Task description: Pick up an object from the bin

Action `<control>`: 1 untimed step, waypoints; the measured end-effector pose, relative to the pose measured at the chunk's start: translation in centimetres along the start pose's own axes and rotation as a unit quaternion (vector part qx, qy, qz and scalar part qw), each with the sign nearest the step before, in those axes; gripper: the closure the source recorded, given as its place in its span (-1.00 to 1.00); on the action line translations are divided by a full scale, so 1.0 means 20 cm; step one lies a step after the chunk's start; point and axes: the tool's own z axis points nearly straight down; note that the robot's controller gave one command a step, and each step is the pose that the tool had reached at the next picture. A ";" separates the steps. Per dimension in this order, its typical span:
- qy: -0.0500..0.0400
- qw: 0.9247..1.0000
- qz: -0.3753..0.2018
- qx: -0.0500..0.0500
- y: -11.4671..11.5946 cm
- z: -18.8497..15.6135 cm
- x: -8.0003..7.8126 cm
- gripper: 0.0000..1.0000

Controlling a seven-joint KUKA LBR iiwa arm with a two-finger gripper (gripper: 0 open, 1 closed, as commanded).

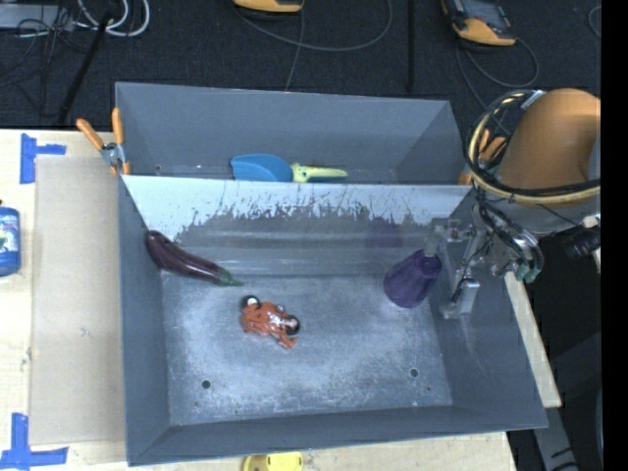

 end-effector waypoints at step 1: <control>-0.007 0.999 -0.034 0.002 0.00 0.08 -0.03 -1.00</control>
Offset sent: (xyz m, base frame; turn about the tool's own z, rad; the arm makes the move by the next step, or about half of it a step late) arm 0.0212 0.0028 -0.1021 -0.3255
